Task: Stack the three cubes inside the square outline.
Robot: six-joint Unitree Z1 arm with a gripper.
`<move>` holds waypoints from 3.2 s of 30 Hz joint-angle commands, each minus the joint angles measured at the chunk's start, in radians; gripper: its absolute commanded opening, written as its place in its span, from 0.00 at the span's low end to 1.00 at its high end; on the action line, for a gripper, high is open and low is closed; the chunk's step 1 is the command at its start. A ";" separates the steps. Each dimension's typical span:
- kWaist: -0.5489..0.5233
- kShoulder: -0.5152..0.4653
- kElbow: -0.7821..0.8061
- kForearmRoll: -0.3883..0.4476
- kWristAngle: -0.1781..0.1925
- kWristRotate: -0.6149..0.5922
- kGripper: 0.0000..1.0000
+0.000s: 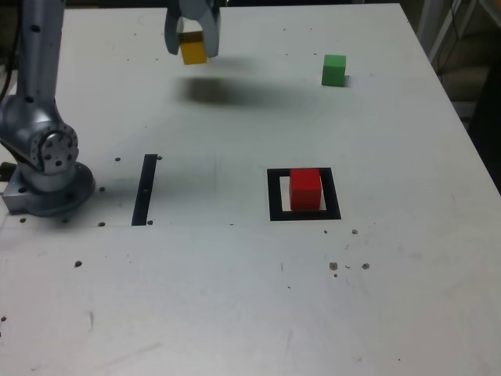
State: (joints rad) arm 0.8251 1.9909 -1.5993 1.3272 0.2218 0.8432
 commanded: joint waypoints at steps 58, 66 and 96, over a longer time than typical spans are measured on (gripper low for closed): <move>-0.824 0.035 -0.156 0.241 -0.190 -0.673 0.37; -0.870 0.084 -0.224 0.242 -0.217 -0.729 0.37; -0.886 0.206 -0.307 0.257 -0.248 -0.775 0.38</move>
State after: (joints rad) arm -0.0592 2.1893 -1.9029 1.5770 -0.0240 0.0677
